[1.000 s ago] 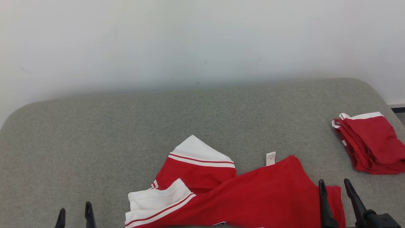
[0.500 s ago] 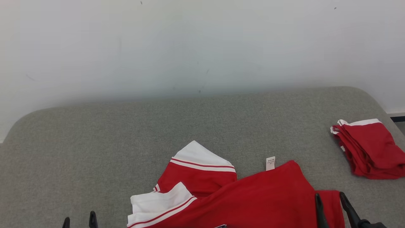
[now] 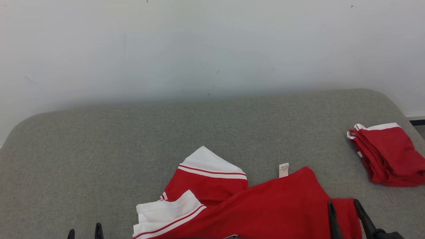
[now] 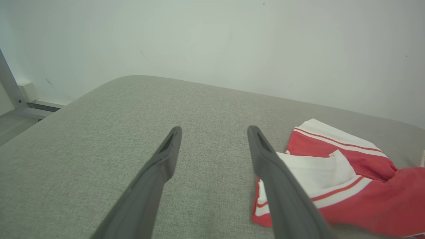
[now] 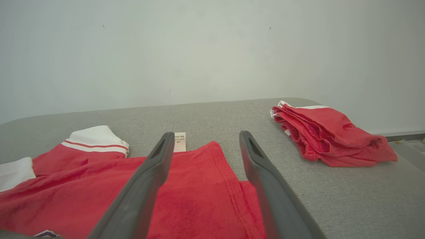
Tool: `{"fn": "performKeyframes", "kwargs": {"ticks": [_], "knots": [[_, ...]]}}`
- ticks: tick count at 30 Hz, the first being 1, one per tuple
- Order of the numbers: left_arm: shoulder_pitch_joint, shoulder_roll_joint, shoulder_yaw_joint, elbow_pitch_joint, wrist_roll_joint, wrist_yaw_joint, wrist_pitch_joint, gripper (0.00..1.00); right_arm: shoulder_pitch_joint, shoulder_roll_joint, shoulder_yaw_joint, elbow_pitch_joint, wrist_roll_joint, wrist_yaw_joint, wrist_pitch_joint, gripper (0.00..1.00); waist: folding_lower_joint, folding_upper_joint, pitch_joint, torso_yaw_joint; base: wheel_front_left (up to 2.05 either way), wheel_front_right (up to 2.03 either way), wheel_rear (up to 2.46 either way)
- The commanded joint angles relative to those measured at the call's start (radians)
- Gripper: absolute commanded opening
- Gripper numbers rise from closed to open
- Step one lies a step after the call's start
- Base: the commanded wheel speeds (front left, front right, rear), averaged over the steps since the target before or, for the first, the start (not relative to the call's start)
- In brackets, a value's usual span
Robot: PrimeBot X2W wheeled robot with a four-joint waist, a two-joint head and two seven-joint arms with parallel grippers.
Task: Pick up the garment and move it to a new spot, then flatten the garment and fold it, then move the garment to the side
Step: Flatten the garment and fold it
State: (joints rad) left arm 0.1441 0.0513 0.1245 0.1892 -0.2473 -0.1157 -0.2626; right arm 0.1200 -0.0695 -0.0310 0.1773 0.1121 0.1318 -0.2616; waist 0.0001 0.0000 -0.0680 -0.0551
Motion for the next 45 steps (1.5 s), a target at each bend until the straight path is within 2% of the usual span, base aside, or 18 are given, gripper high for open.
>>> {"fn": "performKeyframes", "kwargs": {"ticks": [1,18,23,27,32,45], "knots": [[0.001,-0.002,-0.001,0.003,0.001,-0.004,-0.003,1.0,-0.004,-0.005,0.007,-0.002,-0.009,-0.002,-0.004,1.0,-0.0001,0.0,0.001,0.003,0.0,0.0,0.0],[-0.032,-0.002,-0.027,0.044,0.013,-0.008,-0.003,1.0,-0.045,-0.037,0.034,0.025,0.005,-0.002,0.001,1.0,-0.0001,0.0,0.016,0.01,0.0,0.0,0.0],[-0.103,0.022,-0.103,0.15,0.031,-0.015,0.003,1.0,-0.106,-0.065,0.015,0.069,0.012,-0.003,0.115,1.0,-0.0001,0.0,0.03,0.009,0.0,0.0,0.0],[-0.196,0.052,-0.162,0.251,0.025,-0.014,0.053,1.0,-0.17,-0.088,0.018,0.106,0.016,-0.003,0.24,1.0,-0.0001,0.0,0.047,0.004,0.0,0.0,0.0],[-0.284,0.089,-0.24,0.34,-0.007,-0.015,0.125,1.0,-0.243,-0.115,0.036,0.14,0.035,-0.002,0.342,1.0,-0.0001,0.0,0.071,-0.006,0.0,0.0,0.0],[-0.407,0.168,-0.392,0.411,-0.107,-0.015,0.154,1.0,-0.334,-0.155,0.079,0.167,0.057,-0.002,0.37,1.0,-0.0001,0.0,0.121,-0.002,0.0,0.0,0.0]]}}
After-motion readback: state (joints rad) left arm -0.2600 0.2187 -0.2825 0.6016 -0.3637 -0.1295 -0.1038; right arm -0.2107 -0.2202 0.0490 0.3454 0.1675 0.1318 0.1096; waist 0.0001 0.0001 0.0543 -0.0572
